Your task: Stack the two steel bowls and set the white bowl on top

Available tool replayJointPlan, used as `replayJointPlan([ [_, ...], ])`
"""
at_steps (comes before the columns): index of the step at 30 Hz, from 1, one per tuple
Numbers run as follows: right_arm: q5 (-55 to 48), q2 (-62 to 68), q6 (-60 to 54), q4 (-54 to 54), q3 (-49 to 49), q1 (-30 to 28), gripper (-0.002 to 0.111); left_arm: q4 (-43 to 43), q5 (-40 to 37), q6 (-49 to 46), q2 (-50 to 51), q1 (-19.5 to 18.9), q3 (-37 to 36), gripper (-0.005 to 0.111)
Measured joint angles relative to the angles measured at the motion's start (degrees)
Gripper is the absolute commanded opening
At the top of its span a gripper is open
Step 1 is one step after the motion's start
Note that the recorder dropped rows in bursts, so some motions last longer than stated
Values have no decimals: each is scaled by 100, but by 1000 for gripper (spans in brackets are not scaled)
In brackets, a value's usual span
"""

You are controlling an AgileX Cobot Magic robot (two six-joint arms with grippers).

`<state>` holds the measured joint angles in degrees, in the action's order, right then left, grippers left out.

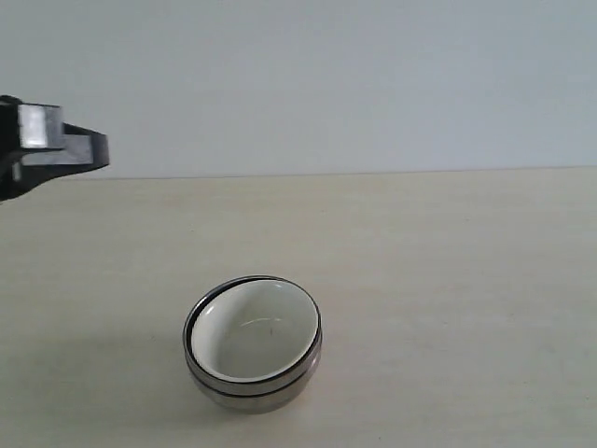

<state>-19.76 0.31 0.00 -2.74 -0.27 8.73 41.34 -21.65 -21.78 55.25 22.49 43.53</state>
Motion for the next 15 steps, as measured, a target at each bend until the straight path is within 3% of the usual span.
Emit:
replayJointPlan([
  [7, 0, 0, 0, 0, 0, 0, 0, 235, 118, 0, -1516, 0, -943, 4],
  [15, 0, 0, 0, 0, 0, 0, 0, 249, 107, 0, -2495, 0, -1059, 4],
])
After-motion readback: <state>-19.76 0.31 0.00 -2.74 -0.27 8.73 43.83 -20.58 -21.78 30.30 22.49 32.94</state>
